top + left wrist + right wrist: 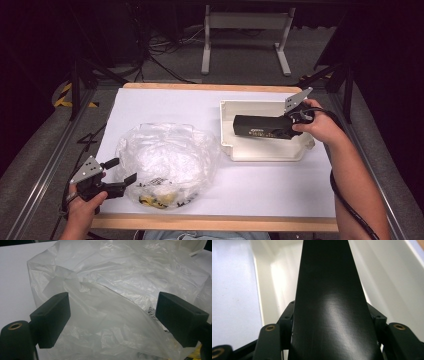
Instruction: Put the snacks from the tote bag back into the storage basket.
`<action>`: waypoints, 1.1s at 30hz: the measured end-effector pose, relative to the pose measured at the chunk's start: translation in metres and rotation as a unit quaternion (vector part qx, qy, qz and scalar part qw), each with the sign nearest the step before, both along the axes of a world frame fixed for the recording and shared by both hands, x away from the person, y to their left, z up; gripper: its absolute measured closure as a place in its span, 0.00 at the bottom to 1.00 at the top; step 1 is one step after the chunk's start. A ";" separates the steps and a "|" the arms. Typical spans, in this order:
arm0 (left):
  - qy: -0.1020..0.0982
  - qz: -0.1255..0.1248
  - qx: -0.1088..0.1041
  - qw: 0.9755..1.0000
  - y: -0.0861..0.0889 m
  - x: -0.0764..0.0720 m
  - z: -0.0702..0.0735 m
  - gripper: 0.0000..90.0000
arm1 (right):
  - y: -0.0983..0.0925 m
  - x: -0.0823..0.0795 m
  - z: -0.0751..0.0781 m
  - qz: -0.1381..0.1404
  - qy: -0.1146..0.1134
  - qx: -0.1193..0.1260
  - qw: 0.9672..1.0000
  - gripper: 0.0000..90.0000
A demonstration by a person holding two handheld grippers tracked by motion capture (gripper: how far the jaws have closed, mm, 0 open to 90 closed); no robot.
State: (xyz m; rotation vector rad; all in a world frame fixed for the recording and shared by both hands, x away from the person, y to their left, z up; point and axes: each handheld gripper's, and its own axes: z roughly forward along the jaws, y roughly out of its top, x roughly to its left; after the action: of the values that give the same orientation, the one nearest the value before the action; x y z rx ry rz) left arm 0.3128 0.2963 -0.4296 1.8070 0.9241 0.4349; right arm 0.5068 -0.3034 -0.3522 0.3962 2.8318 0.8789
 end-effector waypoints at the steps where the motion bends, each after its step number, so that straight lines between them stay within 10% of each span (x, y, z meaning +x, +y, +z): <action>1: 0.000 0.000 0.000 1.000 0.000 0.000 0.000 0.15 | 0.000 0.000 -0.001 -0.001 0.001 -0.002 1.000 0.47; 33: 0.000 0.000 -0.002 1.000 0.000 0.000 0.000 0.15 | 0.004 0.015 -0.010 0.007 0.038 -0.085 0.996 0.46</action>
State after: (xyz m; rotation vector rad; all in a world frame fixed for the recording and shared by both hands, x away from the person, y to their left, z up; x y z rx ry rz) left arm 0.3123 0.2966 -0.4300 1.8030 0.9256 0.4323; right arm 0.5220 -0.2989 -0.3620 0.3970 2.9533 0.6312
